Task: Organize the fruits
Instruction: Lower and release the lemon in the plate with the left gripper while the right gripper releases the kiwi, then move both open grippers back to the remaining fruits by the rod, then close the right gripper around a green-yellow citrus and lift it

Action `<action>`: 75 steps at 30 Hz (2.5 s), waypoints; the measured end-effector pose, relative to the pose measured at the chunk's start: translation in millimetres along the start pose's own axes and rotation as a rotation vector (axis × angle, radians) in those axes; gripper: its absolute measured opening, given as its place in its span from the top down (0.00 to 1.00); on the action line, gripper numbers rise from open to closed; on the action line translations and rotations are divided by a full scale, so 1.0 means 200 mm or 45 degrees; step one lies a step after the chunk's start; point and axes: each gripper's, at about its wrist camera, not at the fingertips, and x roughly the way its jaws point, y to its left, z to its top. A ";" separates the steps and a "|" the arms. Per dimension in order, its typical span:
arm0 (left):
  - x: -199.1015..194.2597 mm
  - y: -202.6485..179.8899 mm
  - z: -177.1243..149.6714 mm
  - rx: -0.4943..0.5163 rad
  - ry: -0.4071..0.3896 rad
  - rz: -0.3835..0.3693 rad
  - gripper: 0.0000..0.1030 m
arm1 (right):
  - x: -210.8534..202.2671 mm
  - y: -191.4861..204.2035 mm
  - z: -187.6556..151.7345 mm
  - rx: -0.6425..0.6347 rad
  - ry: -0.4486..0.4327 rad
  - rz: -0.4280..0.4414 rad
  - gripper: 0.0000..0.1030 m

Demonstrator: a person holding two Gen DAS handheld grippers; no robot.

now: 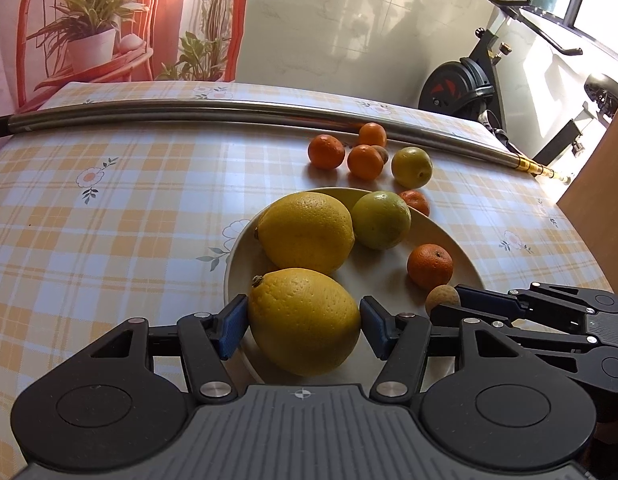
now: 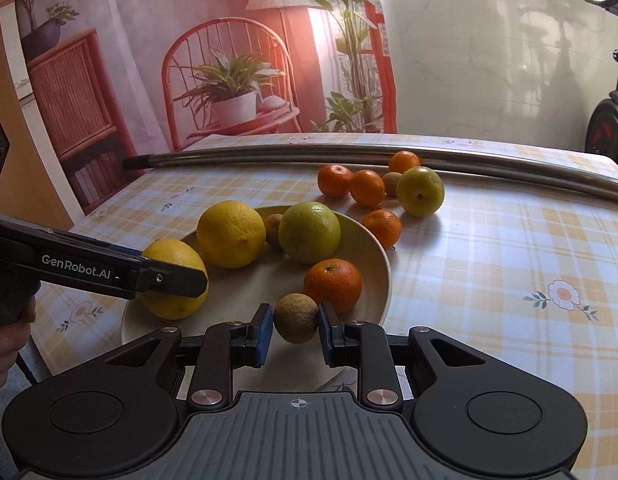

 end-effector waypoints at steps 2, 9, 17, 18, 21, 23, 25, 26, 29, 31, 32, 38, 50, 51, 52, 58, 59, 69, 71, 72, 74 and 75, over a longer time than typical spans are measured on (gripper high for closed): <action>-0.02 0.00 -0.01 -0.004 -0.018 0.003 0.39 | 0.01 0.00 0.00 -0.001 0.009 -0.006 0.78; -0.03 -0.01 -0.01 -0.002 -0.036 -0.009 0.36 | 0.02 -0.01 -0.01 -0.006 0.033 -0.007 0.77; -0.07 0.01 0.01 -0.026 -0.060 -0.035 0.34 | 0.01 0.00 -0.01 -0.016 0.021 -0.006 0.70; -0.08 0.01 0.02 -0.027 -0.068 -0.036 0.34 | 0.00 0.00 0.00 -0.018 0.004 -0.001 0.70; -0.12 0.01 0.06 -0.012 -0.109 -0.036 0.34 | -0.05 -0.02 0.03 -0.019 -0.058 0.008 0.67; -0.15 0.02 0.11 -0.008 -0.146 -0.036 0.34 | -0.07 -0.04 0.06 -0.010 -0.095 0.013 0.66; -0.18 0.02 0.16 -0.013 -0.179 -0.042 0.34 | -0.09 -0.08 0.10 0.001 -0.140 0.002 0.66; -0.19 0.03 0.19 -0.016 -0.196 -0.045 0.34 | -0.10 -0.10 0.13 0.005 -0.155 -0.004 0.66; -0.22 0.04 0.27 -0.016 -0.242 -0.033 0.34 | -0.11 -0.16 0.20 -0.002 -0.200 -0.033 0.66; -0.24 0.04 0.34 -0.009 -0.277 -0.009 0.34 | -0.12 -0.20 0.26 -0.014 -0.230 -0.062 0.66; -0.25 0.04 0.38 -0.005 -0.302 0.012 0.33 | -0.12 -0.23 0.29 -0.018 -0.243 -0.076 0.66; -0.33 0.05 0.56 0.004 -0.428 0.135 0.24 | -0.11 -0.35 0.46 -0.050 -0.327 -0.139 0.66; -0.17 0.04 0.68 0.023 -0.396 0.209 0.14 | 0.23 -0.48 0.57 -0.071 -0.218 -0.133 0.56; -0.15 0.04 0.67 0.025 -0.375 0.204 0.14 | 0.26 -0.49 0.57 -0.045 -0.201 -0.126 0.56; -0.13 0.05 0.67 0.023 -0.356 0.198 0.14 | 0.28 -0.51 0.57 -0.017 -0.187 -0.120 0.56; -0.02 0.06 0.64 0.030 -0.280 0.174 0.14 | 0.44 -0.61 0.53 0.126 -0.093 -0.074 0.55; -0.01 0.06 0.63 0.032 -0.270 0.170 0.14 | 0.46 -0.62 0.52 0.134 -0.082 -0.068 0.55; 0.12 0.06 0.61 0.015 -0.194 0.122 0.14 | 0.55 -0.55 0.48 0.078 -0.006 0.025 0.55; 0.13 0.05 0.61 0.020 -0.184 0.120 0.14 | 0.56 -0.52 0.47 0.054 0.006 0.031 0.57; 0.14 0.05 0.61 0.023 -0.179 0.122 0.14 | 0.56 -0.51 0.46 0.048 0.012 0.033 0.58; 0.14 0.04 0.61 0.029 -0.171 0.127 0.14 | 0.57 -0.50 0.45 0.037 0.011 0.028 0.58; 0.15 0.04 0.61 0.031 -0.168 0.129 0.14 | 0.57 -0.50 0.45 0.038 0.005 0.029 0.58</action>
